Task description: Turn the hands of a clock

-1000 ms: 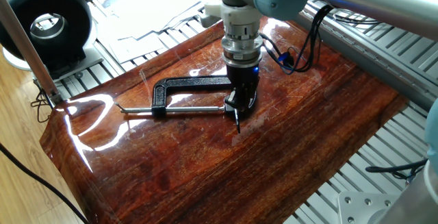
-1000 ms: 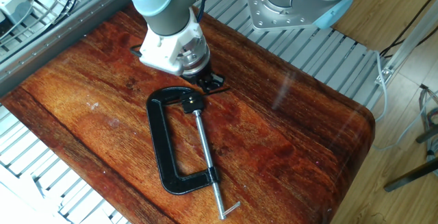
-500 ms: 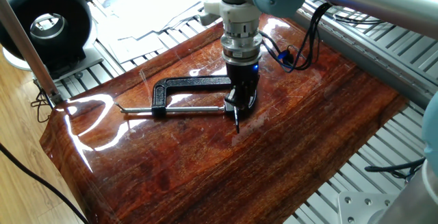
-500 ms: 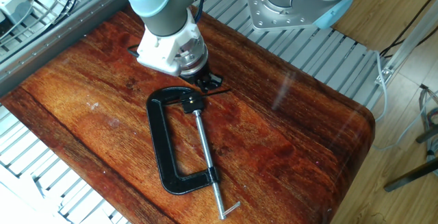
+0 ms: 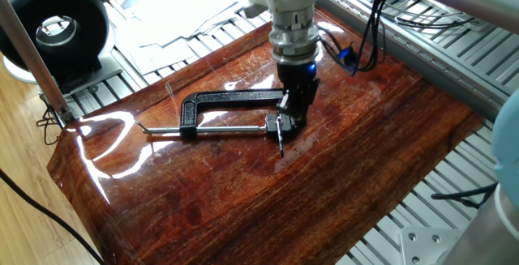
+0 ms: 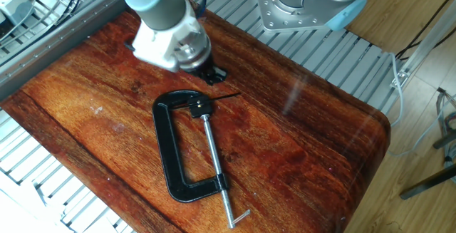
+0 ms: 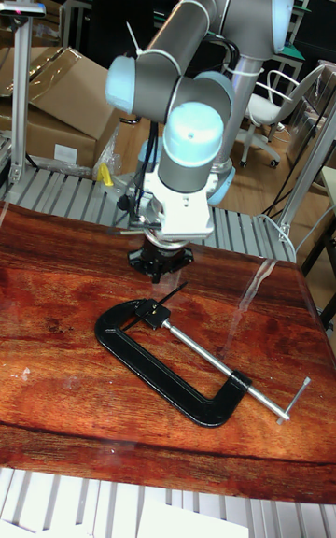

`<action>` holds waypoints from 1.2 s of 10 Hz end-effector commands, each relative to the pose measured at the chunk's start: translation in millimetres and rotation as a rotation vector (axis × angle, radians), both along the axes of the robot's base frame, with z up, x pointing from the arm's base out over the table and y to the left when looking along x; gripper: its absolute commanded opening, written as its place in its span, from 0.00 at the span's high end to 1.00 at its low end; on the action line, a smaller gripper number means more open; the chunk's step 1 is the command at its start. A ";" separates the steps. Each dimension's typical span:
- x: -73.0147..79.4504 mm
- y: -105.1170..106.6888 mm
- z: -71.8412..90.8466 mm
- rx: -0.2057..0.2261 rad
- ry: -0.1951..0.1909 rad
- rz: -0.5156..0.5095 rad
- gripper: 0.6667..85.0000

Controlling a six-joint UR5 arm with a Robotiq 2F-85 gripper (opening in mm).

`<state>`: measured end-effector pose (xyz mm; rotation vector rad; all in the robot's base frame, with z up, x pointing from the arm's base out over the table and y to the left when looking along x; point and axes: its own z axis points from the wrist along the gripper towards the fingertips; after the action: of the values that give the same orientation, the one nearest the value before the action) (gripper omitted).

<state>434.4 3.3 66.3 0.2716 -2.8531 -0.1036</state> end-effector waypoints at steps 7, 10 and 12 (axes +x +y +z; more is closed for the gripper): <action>85.9 -32.0 72.5 -0.047 -0.260 -0.141 1.00; 95.9 -29.0 71.5 -0.020 -0.284 -0.177 1.00; 97.3 -26.8 69.9 -0.012 -0.280 -0.173 1.00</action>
<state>523.9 -27.4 133.4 0.0569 -3.1313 -0.0542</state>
